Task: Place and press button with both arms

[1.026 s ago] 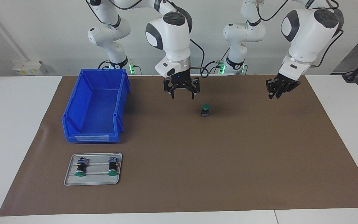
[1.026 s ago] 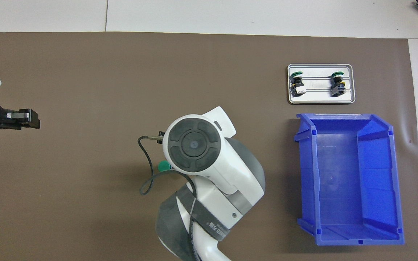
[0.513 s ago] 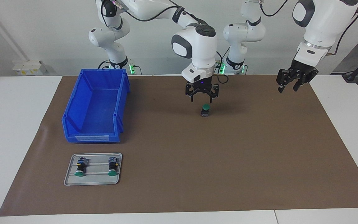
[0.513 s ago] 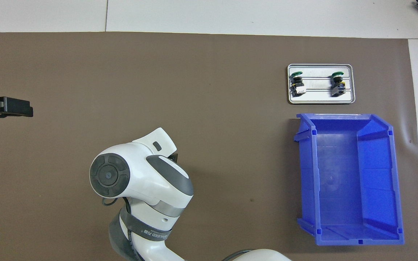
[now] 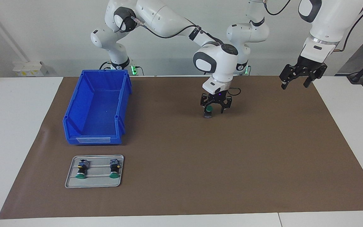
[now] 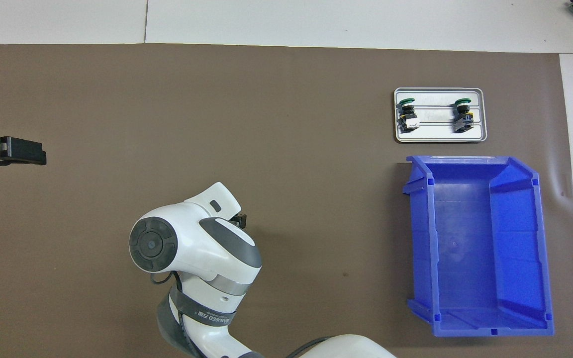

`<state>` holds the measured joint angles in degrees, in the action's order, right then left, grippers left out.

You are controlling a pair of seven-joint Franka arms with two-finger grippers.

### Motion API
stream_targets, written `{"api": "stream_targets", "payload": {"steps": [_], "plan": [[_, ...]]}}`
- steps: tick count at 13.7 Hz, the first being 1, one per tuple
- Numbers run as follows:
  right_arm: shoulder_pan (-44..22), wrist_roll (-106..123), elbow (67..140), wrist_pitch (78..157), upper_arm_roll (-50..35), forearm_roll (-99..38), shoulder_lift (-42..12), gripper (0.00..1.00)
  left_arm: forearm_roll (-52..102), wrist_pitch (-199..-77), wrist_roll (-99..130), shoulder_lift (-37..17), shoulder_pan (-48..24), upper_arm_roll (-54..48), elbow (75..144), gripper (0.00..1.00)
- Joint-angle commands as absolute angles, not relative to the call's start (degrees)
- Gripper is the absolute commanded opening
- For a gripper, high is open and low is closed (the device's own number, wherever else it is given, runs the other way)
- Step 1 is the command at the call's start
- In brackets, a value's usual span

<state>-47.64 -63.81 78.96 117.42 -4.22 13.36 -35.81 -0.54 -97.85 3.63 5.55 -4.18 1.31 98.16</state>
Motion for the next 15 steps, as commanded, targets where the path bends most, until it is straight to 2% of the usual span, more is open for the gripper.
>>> {"api": "stream_targets", "payload": {"steps": [1,5,12,15], "plan": [[-47.2,-62.8,88.6,124.0,-4.5,14.8,-31.8,0.90,-1.8,-95.0,3.3,5.7,-4.0,1.0,97.1,1.00],[-47.2,-61.0,91.4,125.7,-4.6,14.7,-30.8,0.90,-2.0,-91.6,3.3,4.7,-4.0,0.7,93.5,1.00],[-47.3,-61.9,94.6,128.2,-4.6,14.6,-29.8,0.84,-1.8,-91.1,3.3,5.3,-4.2,0.4,94.5,1.00],[-47.4,-63.1,94.6,128.2,-4.6,14.6,-29.7,0.64,-1.8,-91.4,3.5,5.7,-4.0,0.5,95.8,1.00]]}}
